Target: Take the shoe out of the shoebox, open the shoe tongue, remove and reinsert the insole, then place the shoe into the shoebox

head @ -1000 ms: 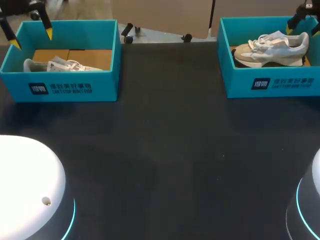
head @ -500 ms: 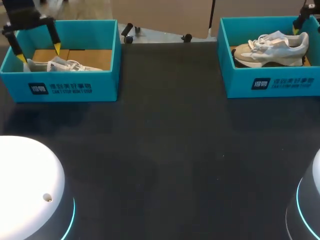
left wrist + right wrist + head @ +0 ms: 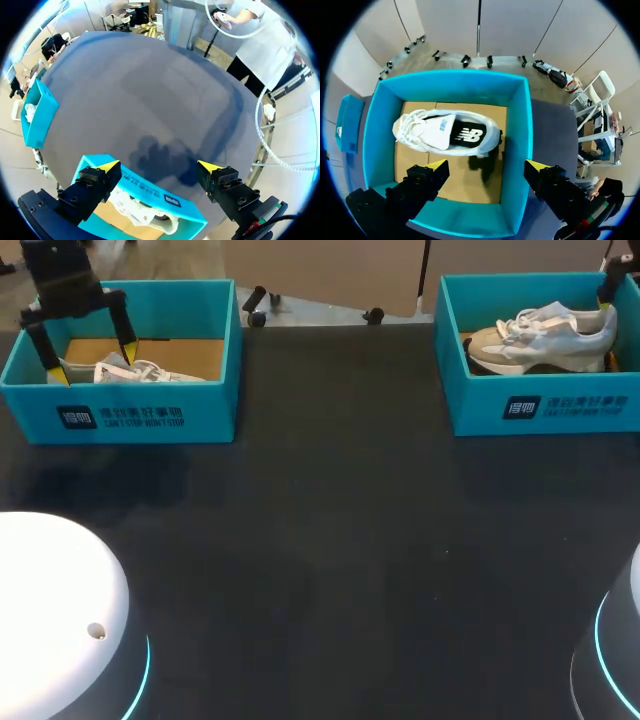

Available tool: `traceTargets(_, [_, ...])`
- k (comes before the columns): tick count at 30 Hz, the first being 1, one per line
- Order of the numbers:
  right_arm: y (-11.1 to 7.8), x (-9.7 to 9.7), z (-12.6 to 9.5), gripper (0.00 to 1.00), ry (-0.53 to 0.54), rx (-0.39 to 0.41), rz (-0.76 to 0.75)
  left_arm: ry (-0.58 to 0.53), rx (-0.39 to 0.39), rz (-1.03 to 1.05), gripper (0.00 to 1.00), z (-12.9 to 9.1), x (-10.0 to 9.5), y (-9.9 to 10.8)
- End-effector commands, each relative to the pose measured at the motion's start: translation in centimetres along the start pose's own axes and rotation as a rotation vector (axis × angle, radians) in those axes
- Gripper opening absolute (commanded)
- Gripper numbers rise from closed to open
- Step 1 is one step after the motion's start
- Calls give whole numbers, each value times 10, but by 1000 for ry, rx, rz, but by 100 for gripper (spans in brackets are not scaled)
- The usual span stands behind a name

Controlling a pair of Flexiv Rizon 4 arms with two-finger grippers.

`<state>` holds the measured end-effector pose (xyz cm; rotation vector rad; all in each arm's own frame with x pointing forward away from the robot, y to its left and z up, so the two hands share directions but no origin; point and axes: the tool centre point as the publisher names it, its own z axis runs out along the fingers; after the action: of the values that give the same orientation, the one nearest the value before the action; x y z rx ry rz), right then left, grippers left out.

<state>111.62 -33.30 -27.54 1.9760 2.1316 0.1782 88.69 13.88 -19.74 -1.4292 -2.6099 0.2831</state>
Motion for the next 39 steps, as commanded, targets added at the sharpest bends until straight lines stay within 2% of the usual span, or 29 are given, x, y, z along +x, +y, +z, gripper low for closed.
traceTargets(1, [17,-3,19,100,-3,63,-2,7,-30,-10,100,7,-2,-9])
traceTargets(5, [21,-7,29,100,-10,66,18,7,-30,-10,100,7,-2,-9])
traceTargets(8, [25,-7,35,83,-33,78,33,7,-30,-10,100,7,-2,-9])
traceTargets(11, [28,-8,40,73,-57,94,50,7,-30,-10,100,7,-2,-9])
traceTargets(12, [29,-8,41,73,-64,100,54,7,-30,-10,100,7,-2,-9])
traceTargets(15, [31,-7,48,85,-76,116,75,7,-30,-10,100,7,-2,-9])
traceTargets(22, [30,-3,53,83,-114,142,128,7,-30,-10,100,7,-2,-9])
traceTargets(27, [32,-1,66,66,-126,155,149,7,-30,-10,100,7,-2,-9])
traceTargets(39, [32,1,93,55,-140,182,178,7,-30,-10,100,7,-2,-9])
